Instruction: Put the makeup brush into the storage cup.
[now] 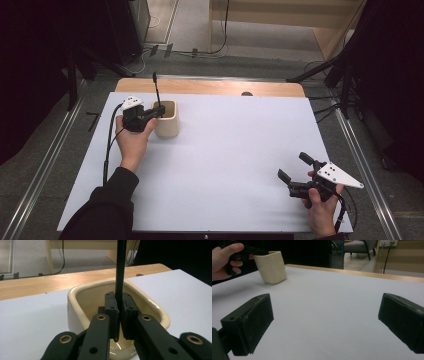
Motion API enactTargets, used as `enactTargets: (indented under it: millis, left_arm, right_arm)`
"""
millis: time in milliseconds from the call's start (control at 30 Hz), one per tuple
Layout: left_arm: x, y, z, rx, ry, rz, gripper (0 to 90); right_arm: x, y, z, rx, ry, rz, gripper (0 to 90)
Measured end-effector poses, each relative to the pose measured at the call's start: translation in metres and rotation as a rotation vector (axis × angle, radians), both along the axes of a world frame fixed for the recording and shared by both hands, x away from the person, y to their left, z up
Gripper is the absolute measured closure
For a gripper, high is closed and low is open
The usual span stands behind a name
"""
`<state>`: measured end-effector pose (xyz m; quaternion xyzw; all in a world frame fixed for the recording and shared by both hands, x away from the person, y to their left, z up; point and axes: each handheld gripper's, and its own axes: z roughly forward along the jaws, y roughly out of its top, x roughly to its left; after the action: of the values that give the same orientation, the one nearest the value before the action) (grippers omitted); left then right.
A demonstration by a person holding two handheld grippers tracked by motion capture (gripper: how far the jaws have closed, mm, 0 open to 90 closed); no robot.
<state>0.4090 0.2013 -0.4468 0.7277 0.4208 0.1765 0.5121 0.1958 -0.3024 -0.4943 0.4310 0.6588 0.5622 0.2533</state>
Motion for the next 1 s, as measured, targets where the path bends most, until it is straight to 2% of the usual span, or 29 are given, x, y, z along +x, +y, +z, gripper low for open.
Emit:
enactTargets:
  millis: [33,100,233,433,600,767,867,900,967,1000]
  left_arm:
    - [0.000,0.000,0.000,-0.007,-0.003,-0.002,82.9]
    - [0.000,0.000,0.001,-0.014,-0.009,-0.007,71.7]
    - [-0.004,-0.001,0.005,-0.027,-0.017,-0.016,55.7]
    - [-0.008,0.001,0.009,-0.037,-0.022,-0.028,41.0]
    - [-0.014,0.004,0.013,-0.027,-0.039,-0.037,26.5]
    - [-0.023,0.011,0.014,-0.055,-0.065,-0.040,13.2]
    - [-0.025,0.014,0.013,-0.073,-0.058,-0.053,10.3]
    - [-0.026,0.017,0.013,-0.075,-0.048,-0.053,5.5]
    - [-0.028,0.018,0.013,-0.067,-0.045,-0.058,0.0]
    - [-0.029,0.019,0.013,-0.066,-0.049,-0.061,0.0]
  right_arm:
    - [0.000,0.000,0.000,0.000,0.000,0.000,0.3]
    - [0.000,0.000,0.000,0.004,0.001,-0.002,0.3]
    - [0.000,-0.001,0.000,0.008,0.007,-0.005,0.3]
    - [0.000,-0.001,0.000,0.010,0.008,-0.004,0.3]
    - [0.000,-0.001,0.000,0.009,0.007,-0.004,0.3]
    - [0.001,0.000,-0.001,0.003,0.003,0.000,0.3]
    - [0.001,0.000,-0.001,0.004,0.005,0.000,0.3]
    - [0.001,0.001,-0.001,0.004,0.008,-0.001,0.3]
    - [0.001,0.001,-0.001,0.005,0.009,0.000,0.3]
    - [0.001,0.001,-0.001,0.005,0.009,-0.001,0.3]
